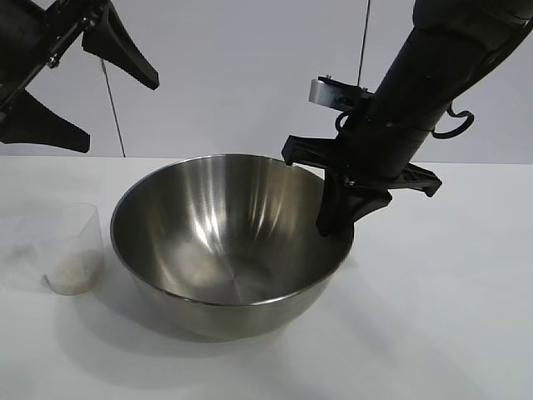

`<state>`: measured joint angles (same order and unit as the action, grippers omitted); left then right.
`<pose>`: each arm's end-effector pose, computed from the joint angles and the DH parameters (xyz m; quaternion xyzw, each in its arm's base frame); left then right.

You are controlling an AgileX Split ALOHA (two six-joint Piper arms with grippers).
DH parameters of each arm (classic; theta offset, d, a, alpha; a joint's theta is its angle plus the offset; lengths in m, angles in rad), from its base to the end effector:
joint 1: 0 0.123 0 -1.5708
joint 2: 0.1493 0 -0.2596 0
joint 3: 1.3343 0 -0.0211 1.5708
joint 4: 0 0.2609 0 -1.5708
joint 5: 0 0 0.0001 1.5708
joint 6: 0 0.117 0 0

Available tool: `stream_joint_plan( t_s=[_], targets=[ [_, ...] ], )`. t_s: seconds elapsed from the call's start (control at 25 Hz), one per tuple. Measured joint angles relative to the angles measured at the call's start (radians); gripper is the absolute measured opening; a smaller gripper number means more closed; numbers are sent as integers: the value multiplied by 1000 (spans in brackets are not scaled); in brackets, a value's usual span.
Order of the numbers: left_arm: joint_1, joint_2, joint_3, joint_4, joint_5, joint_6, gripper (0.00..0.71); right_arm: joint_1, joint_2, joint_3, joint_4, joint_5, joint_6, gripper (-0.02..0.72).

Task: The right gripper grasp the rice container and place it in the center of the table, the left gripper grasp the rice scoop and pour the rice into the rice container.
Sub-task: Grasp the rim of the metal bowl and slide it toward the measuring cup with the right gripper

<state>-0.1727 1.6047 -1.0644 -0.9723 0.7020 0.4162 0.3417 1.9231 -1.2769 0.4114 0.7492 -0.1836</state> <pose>0.3367 -0.1222 0.2056 -0.0234 0.9111 -0.3439 0.2259 0.3577 0.1611 0.1228 -0.1264 0.9710 0.1671 0.1153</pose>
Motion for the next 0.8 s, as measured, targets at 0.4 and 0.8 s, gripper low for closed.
stream_joint_plan(
  t_s=[0.4,0.8],
  targets=[
    [0,0,0,0,-1,0,694,0,0,0,-72,10,30,11],
    [0,0,0,0,-1,0,694,0,47,-2,-37,10,35,11]
  ],
)
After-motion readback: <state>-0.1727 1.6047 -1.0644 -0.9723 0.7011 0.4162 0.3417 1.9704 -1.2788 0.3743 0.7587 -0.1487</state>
